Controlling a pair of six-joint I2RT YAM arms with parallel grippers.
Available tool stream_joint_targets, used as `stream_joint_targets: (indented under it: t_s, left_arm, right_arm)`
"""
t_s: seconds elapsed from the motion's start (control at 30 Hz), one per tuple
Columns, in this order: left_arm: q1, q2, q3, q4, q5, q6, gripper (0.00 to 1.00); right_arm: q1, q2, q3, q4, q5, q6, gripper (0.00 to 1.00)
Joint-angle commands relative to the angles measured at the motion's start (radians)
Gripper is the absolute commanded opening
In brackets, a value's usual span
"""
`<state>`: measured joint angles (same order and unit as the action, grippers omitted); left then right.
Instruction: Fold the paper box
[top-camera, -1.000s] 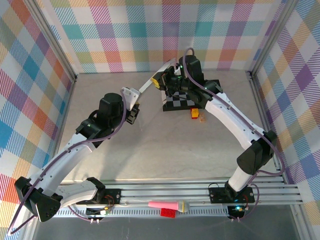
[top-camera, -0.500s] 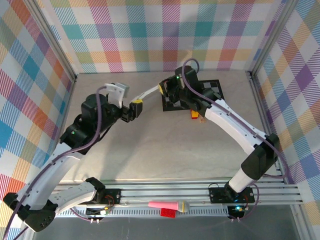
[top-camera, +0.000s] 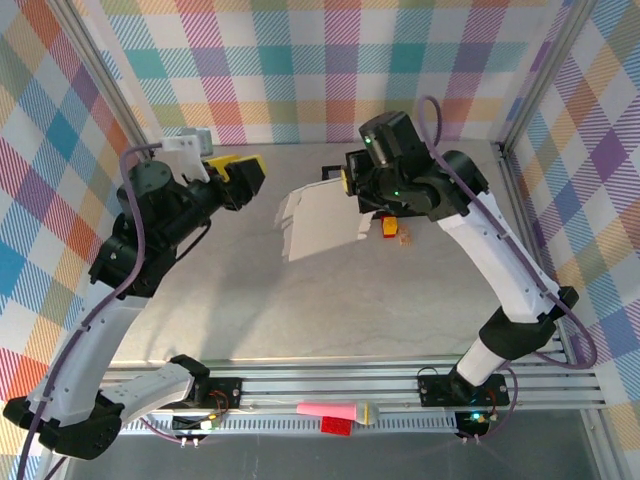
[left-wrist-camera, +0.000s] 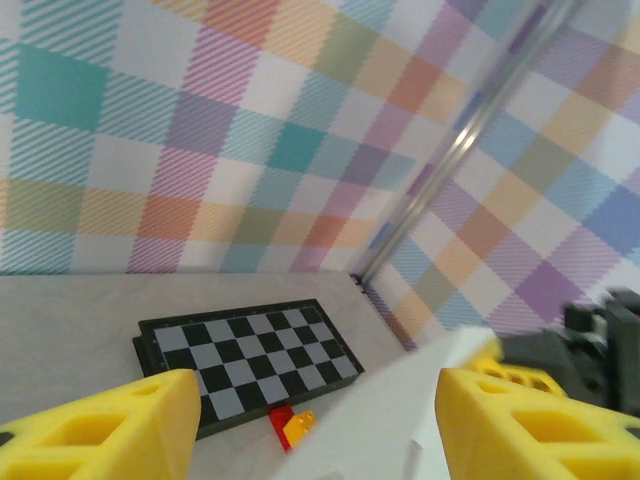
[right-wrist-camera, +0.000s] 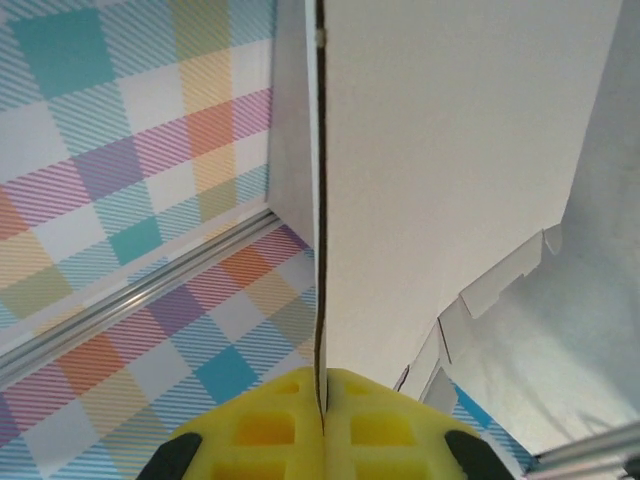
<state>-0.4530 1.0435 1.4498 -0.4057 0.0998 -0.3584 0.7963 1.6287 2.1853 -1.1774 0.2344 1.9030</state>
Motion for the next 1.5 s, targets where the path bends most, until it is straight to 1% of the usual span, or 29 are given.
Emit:
stream_joint_targets:
  t_s: [0.0,0.07,0.17,0.2,0.33,0.43,0.53,0.6,0.63,0.77,0.93,1.03,1.13,1.23,1.47]
  left_arm:
    - [0.073,0.069,0.058,-0.131,0.054,-0.152,0.57]
    - [0.143,0.116,0.07,-0.192,0.111,-0.242,0.54]
    - [0.226,0.181,0.085,-0.256,0.213,-0.332,0.49]
    - [0.233,0.196,0.093,-0.279,0.221,-0.343,0.48]
    - [0.233,0.252,0.118,-0.378,0.245,-0.368,0.45]
    - [0.219,0.261,0.076,-0.383,0.261,-0.446,0.43]
    - [0.188,0.242,0.019,-0.363,0.209,-0.531,0.42]
    - [0.165,0.239,0.0,-0.377,0.172,-0.604,0.4]
    - [0.152,0.243,-0.005,-0.396,0.164,-0.641,0.38]
    - [0.105,0.263,-0.019,-0.423,0.148,-0.718,0.38]
    - [0.07,0.283,-0.018,-0.414,0.128,-0.751,0.38]
    - [0.051,0.296,-0.018,-0.401,0.137,-0.765,0.38]
    - [0.028,0.317,0.0,-0.401,0.146,-0.765,0.38]
    - [0.009,0.328,0.015,-0.427,0.127,-0.755,0.38]
    - [-0.015,0.331,0.008,-0.413,0.13,-0.766,0.38]
  right_arm:
    - [0.009,0.058,-0.006,-0.21,-0.012,0.071,0.0]
    - [0.008,0.062,-0.093,-0.111,-0.007,0.067,0.0]
    - [0.004,0.11,-0.151,-0.019,-0.013,0.047,0.0]
    - [0.003,0.128,-0.161,0.006,-0.018,0.035,0.0]
    - [0.003,0.153,-0.283,0.201,-0.035,-0.007,0.0]
    - [0.001,0.163,-0.334,0.267,-0.032,-0.02,0.0]
    - [0.0,0.177,-0.34,0.272,-0.04,-0.021,0.0]
    - [0.0,0.181,-0.345,0.281,-0.044,-0.019,0.0]
    - [-0.001,0.183,-0.35,0.287,-0.048,-0.016,0.0]
    - [-0.002,0.183,-0.363,0.305,-0.07,-0.01,0.0]
    - [-0.002,0.171,-0.364,0.305,-0.082,-0.003,0.0]
    - [-0.003,0.165,-0.342,0.277,-0.084,-0.002,0.0]
    - [-0.005,0.151,-0.333,0.275,-0.084,-0.002,0.0]
    - [-0.009,0.138,-0.339,0.282,-0.078,-0.002,0.0]
    - [-0.015,0.116,-0.363,0.302,-0.081,-0.002,0.0]
